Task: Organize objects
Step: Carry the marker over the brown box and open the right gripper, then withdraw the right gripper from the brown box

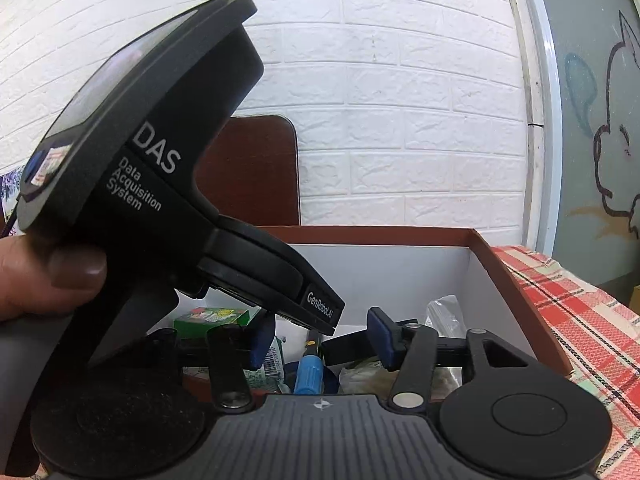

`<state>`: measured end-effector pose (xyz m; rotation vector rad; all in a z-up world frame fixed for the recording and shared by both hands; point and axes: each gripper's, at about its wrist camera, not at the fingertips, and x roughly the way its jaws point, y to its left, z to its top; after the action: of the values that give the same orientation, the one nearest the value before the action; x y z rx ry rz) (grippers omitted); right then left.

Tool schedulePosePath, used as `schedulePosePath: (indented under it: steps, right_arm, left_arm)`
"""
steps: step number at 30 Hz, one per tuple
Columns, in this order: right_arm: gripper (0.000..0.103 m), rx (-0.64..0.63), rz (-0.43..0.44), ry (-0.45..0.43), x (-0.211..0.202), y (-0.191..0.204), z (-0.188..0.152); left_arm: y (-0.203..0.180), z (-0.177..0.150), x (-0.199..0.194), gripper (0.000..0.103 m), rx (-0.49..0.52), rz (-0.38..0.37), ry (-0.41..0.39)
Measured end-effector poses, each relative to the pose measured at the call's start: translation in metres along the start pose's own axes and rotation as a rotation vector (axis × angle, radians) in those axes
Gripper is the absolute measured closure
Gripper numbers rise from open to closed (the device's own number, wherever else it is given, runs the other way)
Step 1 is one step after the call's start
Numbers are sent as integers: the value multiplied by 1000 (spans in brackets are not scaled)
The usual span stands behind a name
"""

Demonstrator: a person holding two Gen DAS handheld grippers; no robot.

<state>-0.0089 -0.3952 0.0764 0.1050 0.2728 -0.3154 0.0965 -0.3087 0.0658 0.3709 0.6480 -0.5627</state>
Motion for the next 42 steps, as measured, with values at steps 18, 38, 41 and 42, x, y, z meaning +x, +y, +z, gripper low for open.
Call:
schedulePosePath:
  steps: [18, 38, 41, 42]
  right_arm:
    - [43, 28, -43, -82, -65, 28, -6]
    - [36, 59, 6, 87, -99, 49, -47]
    - [35, 50, 20, 119, -98, 55, -52]
    - [35, 47, 27, 130, -98, 57, -54]
  left_arm:
    - [12, -29, -67, 32, -38, 45, -78]
    - [29, -99, -105, 17, -78, 120, -67]
    - [34, -113, -101, 13, -95, 134, -34]
    - [36, -118, -100, 12, -100, 137, -22]
